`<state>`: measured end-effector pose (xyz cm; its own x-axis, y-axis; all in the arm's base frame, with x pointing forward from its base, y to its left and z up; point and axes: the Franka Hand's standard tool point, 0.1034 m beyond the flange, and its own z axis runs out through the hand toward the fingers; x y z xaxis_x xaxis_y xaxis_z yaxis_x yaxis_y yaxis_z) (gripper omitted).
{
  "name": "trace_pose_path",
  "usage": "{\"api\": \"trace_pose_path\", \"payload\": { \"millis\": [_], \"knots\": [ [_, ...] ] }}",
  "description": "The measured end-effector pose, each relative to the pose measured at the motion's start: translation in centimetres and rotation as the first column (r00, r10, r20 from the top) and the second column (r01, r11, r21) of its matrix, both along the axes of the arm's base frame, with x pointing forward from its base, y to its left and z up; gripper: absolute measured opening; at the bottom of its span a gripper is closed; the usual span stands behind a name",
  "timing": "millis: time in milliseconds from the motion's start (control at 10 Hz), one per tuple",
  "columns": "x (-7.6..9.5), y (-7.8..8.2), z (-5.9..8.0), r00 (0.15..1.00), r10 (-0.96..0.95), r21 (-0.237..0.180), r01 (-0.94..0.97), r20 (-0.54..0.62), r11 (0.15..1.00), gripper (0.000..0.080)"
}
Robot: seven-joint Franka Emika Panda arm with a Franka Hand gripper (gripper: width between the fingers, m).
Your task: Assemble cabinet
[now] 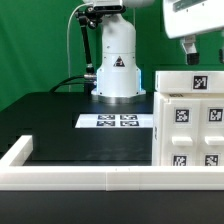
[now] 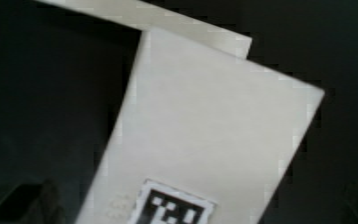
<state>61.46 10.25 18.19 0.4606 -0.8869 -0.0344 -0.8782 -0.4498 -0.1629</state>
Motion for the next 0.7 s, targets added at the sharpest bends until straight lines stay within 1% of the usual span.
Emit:
{"api": "trace_pose_path", "payload": {
  "millis": [200,500,600,700],
  "knots": [
    [0.26,-0.17,0.06,0.971,0.237,-0.029,-0.236,0.022,0.971,0.0796],
    [0.28,-0.19,0.02,0.907,0.42,-0.061,-0.418,0.034,0.907,0.0796],
    [0.29,-0.19,0.01,0.857,0.513,-0.078,-0.509,0.038,0.857,0.0796],
    [0.52,-0.12,0.14,0.769,0.638,-0.119,-0.63,0.044,0.767,0.0796]
  ]
}}
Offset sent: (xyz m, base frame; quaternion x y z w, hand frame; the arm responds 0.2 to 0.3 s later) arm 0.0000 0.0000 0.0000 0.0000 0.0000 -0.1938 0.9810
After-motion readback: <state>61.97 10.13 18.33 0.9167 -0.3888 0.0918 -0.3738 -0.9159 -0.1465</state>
